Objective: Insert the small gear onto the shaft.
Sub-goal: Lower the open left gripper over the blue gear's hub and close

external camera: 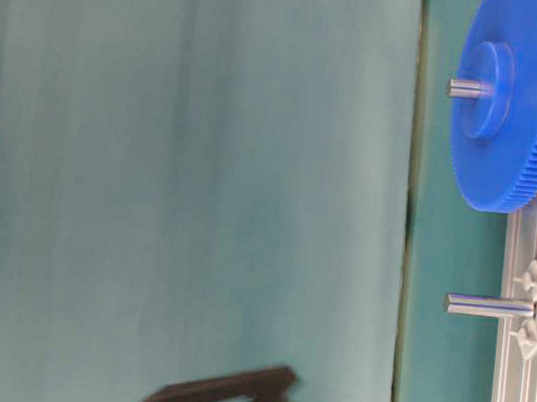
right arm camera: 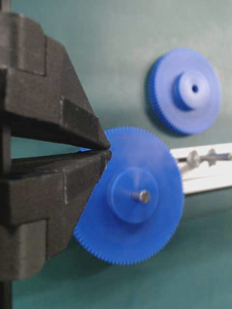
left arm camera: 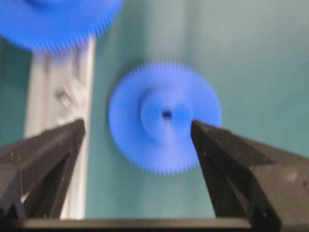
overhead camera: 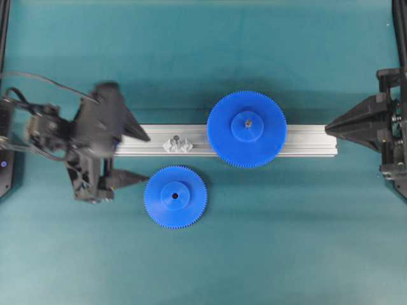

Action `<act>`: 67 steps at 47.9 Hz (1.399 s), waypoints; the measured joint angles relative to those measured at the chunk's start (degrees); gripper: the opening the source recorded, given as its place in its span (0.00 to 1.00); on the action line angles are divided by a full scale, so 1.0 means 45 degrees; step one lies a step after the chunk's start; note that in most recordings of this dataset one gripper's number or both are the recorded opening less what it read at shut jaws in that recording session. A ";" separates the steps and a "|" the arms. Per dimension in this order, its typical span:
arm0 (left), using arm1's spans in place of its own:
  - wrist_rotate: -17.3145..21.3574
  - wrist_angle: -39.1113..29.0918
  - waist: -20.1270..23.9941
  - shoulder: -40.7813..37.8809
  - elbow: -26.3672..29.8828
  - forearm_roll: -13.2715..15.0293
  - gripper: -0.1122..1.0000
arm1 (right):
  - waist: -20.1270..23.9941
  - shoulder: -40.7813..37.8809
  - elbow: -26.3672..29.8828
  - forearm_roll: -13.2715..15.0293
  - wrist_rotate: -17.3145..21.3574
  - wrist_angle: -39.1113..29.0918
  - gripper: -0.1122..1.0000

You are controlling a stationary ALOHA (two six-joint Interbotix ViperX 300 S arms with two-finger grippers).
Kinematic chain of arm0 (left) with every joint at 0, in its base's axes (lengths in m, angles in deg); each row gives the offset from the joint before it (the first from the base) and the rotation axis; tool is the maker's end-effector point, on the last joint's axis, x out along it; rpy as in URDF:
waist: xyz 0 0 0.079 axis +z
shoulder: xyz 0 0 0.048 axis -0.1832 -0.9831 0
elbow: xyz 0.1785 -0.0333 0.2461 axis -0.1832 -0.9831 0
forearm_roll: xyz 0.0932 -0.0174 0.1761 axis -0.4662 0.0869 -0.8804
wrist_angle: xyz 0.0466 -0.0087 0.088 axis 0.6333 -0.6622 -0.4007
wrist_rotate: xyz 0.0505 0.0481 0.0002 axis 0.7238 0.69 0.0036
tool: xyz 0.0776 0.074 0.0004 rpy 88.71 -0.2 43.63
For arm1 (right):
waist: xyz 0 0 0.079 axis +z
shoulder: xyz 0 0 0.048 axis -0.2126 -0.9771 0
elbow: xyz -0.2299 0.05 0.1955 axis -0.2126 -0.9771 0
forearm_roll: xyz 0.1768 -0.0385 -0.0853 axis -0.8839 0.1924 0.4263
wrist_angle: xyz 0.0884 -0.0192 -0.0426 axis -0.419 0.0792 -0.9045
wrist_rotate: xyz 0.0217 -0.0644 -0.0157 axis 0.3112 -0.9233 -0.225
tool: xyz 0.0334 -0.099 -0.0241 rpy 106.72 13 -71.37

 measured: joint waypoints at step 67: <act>0.0176 -0.2090 -0.0938 -0.6523 0.3477 0.0000 0.91 | -0.0332 0.0918 -0.0391 0.0527 -0.0020 0.0059 0.45</act>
